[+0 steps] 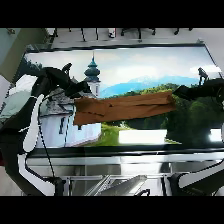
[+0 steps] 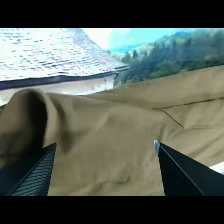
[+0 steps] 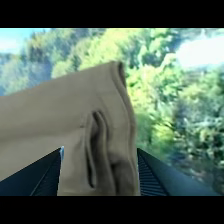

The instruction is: Fold the shirts.

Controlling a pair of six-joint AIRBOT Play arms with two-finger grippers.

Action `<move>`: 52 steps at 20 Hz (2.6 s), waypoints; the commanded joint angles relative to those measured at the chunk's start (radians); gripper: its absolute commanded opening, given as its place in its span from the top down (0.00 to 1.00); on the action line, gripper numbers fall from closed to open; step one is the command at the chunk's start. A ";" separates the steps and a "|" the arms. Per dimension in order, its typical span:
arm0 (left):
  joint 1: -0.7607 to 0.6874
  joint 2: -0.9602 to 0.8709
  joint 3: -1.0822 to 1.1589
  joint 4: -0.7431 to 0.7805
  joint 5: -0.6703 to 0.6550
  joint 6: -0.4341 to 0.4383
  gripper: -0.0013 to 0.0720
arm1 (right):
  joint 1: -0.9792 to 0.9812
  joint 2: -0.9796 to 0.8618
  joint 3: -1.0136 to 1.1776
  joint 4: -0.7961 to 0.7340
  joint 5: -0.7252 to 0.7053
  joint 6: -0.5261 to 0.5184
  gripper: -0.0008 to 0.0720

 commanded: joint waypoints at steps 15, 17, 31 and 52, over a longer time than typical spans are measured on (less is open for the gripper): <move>-0.080 0.256 0.154 0.002 0.073 -0.010 0.96 | 0.029 -0.208 0.084 0.083 -0.214 0.008 0.96; -0.153 0.259 0.099 0.013 0.020 0.004 0.96 | 0.029 -0.186 0.106 0.083 -0.254 0.022 0.96; -0.576 -0.404 0.245 -0.274 -0.327 0.020 0.96 | 0.148 0.396 0.118 0.122 -0.486 0.064 0.96; 0.031 0.412 0.226 -0.193 0.172 0.009 0.96 | 0.494 0.364 0.092 0.142 -0.208 0.303 0.96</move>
